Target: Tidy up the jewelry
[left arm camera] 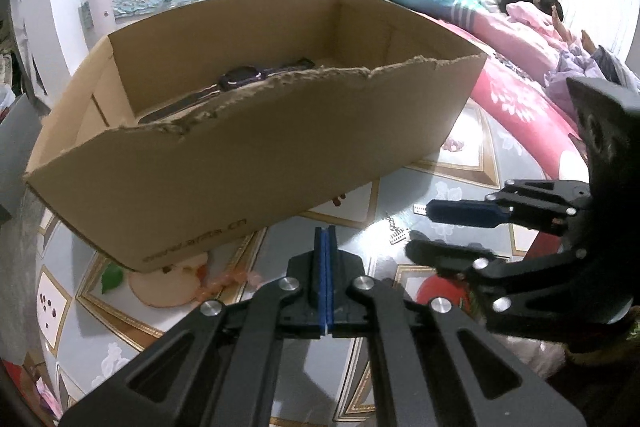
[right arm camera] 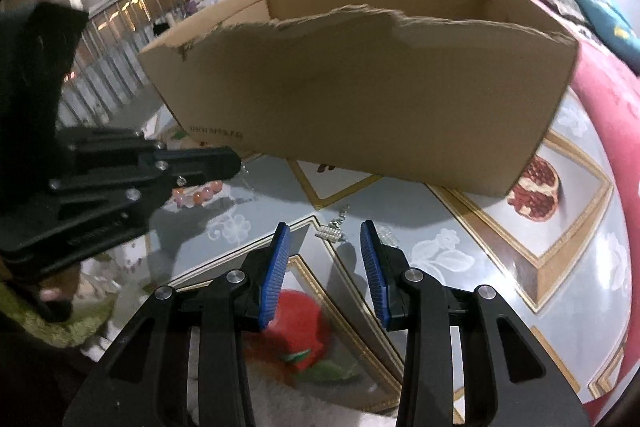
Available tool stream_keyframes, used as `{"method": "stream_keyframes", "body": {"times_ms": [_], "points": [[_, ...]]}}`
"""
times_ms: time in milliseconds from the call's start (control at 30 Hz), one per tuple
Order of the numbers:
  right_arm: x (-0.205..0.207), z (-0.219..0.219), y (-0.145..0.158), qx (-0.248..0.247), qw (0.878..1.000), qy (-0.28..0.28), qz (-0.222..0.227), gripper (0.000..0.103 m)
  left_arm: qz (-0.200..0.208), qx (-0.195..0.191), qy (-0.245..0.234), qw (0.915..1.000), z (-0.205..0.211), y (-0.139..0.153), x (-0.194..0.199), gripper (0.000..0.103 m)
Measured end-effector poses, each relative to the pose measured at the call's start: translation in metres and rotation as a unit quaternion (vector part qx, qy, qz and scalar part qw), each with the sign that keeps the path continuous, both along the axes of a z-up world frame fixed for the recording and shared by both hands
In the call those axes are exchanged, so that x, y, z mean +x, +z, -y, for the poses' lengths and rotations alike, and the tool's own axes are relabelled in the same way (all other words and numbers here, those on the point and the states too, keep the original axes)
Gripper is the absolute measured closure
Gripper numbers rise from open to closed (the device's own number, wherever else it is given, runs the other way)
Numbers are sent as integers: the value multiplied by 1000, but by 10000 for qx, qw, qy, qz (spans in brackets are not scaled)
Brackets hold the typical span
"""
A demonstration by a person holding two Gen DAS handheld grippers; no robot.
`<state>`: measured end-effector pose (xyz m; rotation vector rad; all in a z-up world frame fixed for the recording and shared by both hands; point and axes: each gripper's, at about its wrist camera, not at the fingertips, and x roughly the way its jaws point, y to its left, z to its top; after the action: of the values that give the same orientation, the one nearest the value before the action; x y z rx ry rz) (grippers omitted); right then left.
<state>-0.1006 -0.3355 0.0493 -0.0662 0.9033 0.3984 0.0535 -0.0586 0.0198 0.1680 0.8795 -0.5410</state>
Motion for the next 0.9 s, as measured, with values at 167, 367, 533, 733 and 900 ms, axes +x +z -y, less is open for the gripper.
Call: {"method": "stream_keyframes", "body": {"times_ms": [167, 367, 533, 733, 900], "points": [[4, -7, -10, -353, 9994, 13, 21, 72, -8, -23, 9, 10000, -2, 1, -1, 103], [6, -5, -10, -334, 9994, 52, -8, 102, 0, -52, 13, 10000, -3, 1, -2, 103], [3, 5, -6, -220, 9998, 10, -9, 103, 24, -58, 14, 10000, -6, 3, -2, 103], [-2, 4, 6, -138, 9998, 10, 148, 103, 71, -77, 37, 9999, -8, 7, -4, 103], [-8, 13, 16, -27, 9996, 7, 292, 103, 142, -104, 41, 9998, -10, 13, -8, 103]]}}
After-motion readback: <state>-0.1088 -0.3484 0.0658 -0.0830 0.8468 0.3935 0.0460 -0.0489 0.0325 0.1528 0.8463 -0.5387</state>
